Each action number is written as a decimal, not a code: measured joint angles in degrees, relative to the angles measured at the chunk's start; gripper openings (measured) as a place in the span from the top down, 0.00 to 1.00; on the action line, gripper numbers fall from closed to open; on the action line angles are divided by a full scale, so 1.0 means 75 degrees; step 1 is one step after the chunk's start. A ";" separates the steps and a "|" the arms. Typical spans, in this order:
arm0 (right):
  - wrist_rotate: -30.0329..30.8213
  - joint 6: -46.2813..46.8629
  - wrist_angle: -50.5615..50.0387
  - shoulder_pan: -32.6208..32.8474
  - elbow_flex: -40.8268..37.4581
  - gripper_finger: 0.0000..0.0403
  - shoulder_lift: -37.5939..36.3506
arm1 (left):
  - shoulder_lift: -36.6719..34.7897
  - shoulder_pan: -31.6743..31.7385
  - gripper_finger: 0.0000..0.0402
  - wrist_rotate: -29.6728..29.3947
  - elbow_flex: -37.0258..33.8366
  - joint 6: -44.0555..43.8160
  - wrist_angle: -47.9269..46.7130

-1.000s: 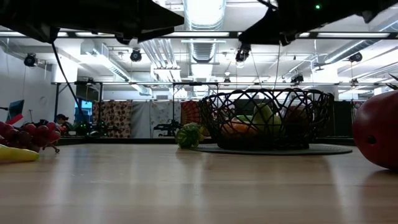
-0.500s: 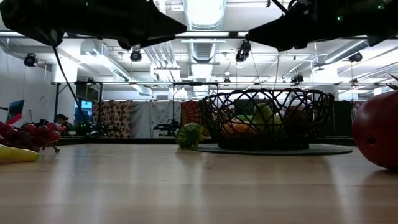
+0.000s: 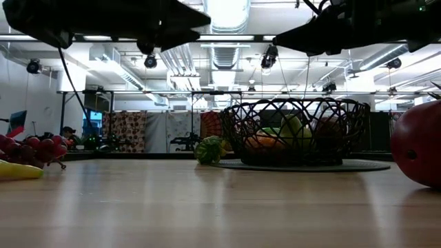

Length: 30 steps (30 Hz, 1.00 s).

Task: Build produce basket
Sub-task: Put the banana into the wire basket

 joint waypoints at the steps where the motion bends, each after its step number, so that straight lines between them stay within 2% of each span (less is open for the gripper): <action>1: 0.0000 -0.0018 -0.0014 0.0000 0.0012 0.78 0.0000 | -0.0004 -0.0010 0.16 0.0045 0.0082 -0.0101 -0.0178; 4: 0.0000 -0.0082 -0.0007 0.0000 0.0022 0.79 -0.0003 | -0.0004 -0.0091 0.16 0.0066 0.0466 -0.0500 -0.1361; 7: 0.0000 -0.0060 -0.0007 0.0000 0.0022 0.77 -0.0003 | -0.0025 -0.0232 0.16 0.0097 0.1247 -0.1457 -0.3668; 11: 0.0019 0.0062 -0.0005 0.0000 0.0022 0.74 -0.0003 | 0.0017 -0.0416 0.16 0.0478 0.2624 -0.3695 -0.7431; 14: 0.0035 -0.0104 0.0065 -0.0003 0.0022 0.71 -0.0072 | 0.0096 -0.0509 0.16 0.1337 0.3486 -0.5951 -0.9614; 18: 0.0035 -0.0550 0.0090 -0.0003 0.0028 0.68 -0.0252 | 0.0122 -0.0806 0.16 0.2455 0.4085 -0.8792 -1.0850; 24: 0.0032 -0.0358 -0.0159 -0.0003 0.0028 0.64 -0.0420 | 0.0123 -0.1589 0.16 0.2553 0.4152 -1.2245 -1.1059; 28: 0.0032 -0.0097 -0.0359 -0.0003 0.0013 0.63 -0.0420 | 0.0428 -0.2320 0.16 0.2662 0.4172 -1.4575 -1.2027; 30: 0.0032 -0.0091 -0.0380 -0.0003 0.0007 0.63 -0.0405 | 0.0658 -0.2675 0.16 0.3113 0.4289 -1.5637 -1.2837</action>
